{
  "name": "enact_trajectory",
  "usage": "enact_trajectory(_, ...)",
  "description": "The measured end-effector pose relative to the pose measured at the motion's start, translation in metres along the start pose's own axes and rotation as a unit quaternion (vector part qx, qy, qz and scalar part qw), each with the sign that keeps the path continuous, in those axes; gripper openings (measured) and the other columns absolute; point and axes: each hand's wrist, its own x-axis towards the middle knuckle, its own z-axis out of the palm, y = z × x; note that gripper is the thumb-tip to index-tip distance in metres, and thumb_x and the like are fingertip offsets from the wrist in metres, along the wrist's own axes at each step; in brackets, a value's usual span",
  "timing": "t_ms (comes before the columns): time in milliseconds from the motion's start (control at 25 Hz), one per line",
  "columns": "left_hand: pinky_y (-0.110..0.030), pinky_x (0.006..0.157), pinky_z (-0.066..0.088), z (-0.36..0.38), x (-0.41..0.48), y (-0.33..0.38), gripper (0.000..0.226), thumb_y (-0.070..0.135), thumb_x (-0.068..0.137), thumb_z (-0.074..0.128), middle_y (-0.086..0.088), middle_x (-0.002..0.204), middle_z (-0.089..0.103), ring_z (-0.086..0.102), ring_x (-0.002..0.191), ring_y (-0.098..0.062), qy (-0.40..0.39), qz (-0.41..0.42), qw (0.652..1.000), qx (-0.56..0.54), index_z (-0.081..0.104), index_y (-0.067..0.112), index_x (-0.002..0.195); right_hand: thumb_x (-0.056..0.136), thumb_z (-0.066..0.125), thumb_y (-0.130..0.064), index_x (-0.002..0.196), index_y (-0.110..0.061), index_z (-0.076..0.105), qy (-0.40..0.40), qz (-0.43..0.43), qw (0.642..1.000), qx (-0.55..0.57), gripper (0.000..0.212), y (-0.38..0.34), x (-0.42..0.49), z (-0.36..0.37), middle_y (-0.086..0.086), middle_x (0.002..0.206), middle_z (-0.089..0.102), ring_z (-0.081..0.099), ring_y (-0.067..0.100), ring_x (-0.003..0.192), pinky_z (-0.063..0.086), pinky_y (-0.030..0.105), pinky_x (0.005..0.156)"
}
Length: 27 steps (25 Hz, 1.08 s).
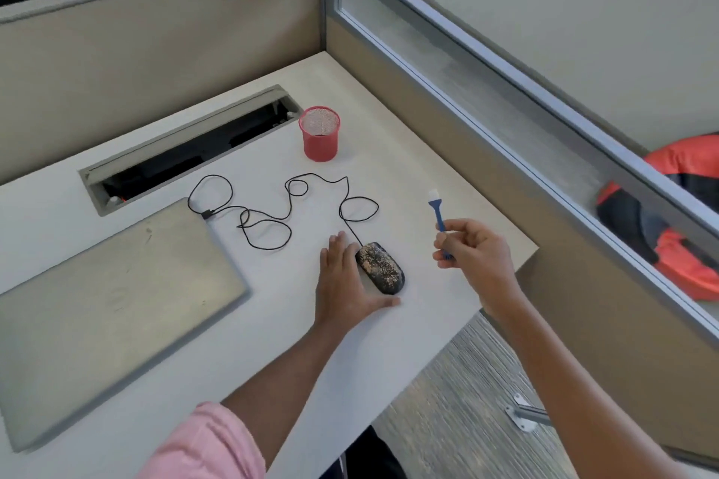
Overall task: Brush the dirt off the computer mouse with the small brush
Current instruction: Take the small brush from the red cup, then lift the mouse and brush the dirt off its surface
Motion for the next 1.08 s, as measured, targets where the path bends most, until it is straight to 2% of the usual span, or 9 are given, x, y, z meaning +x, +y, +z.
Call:
enact_trajectory(120, -0.047, 0.141, 0.004, 0.003, 0.003, 0.002, 0.138, 0.083, 0.051, 0.095, -0.01, 0.185, 0.014, 0.003, 0.173, -0.028, 0.006, 0.004, 1.0, -0.003, 0.045, 0.008, 0.156, 0.099, 0.074, 0.0, 0.108, -0.014, 0.083, 0.023, 0.017, 1.0, 0.011, 0.019, 0.02, -0.021, -0.012, 0.004, 0.084, 0.083, 0.079, 0.019, 0.074, 0.065, 0.029, 0.07)
enact_trajectory(400, -0.046, 0.14, -0.003, 0.01, 0.003, 0.001, 0.129, 0.081, 0.055, 0.095, -0.013, 0.183, 0.018, 0.004, 0.173, -0.029, 0.024, 0.013, 1.0, 0.01, 0.048, 0.007, 0.15, 0.1, 0.076, 0.001, 0.11, -0.01, 0.082, 0.045, 0.047, 0.997, 0.029, 0.016, 0.042, -0.047, -0.016, 0.011, 0.09, 0.082, 0.078, 0.024, 0.078, 0.065, 0.035, 0.075)
enact_trajectory(560, -0.048, 0.14, 0.0, 0.01, 0.001, 0.0, 0.121, 0.072, 0.059, 0.098, -0.013, 0.182, 0.023, 0.008, 0.173, -0.03, 0.029, 0.022, 0.999, -0.001, 0.048, 0.007, 0.148, 0.1, 0.077, 0.0, 0.109, -0.012, 0.083, 0.05, 0.049, 0.997, 0.035, 0.016, 0.045, -0.058, -0.016, 0.009, 0.088, 0.082, 0.078, 0.022, 0.077, 0.065, 0.033, 0.074)
enact_trajectory(800, -0.051, 0.141, 0.004, 0.009, -0.008, -0.004, 0.121, 0.065, 0.061, 0.1, -0.014, 0.178, 0.032, 0.016, 0.172, -0.032, 0.039, 0.039, 0.998, -0.015, 0.047, 0.003, 0.15, 0.101, 0.077, 0.0, 0.108, -0.01, 0.083, 0.061, 0.044, 0.996, 0.055, 0.014, 0.05, -0.075, -0.018, 0.009, 0.088, 0.081, 0.074, 0.021, 0.074, 0.063, 0.031, 0.069)
enact_trajectory(1080, -0.052, 0.141, 0.003, 0.014, -0.04, -0.006, 0.122, 0.065, 0.059, 0.1, -0.013, 0.177, 0.035, 0.019, 0.171, -0.029, 0.014, 0.079, 0.996, -0.028, 0.045, 0.007, 0.152, 0.099, 0.08, -0.001, 0.103, -0.016, 0.085, 0.077, 0.036, 0.993, 0.082, 0.017, 0.06, -0.109, -0.037, 0.006, 0.081, 0.08, 0.068, 0.013, 0.066, 0.059, 0.023, 0.062)
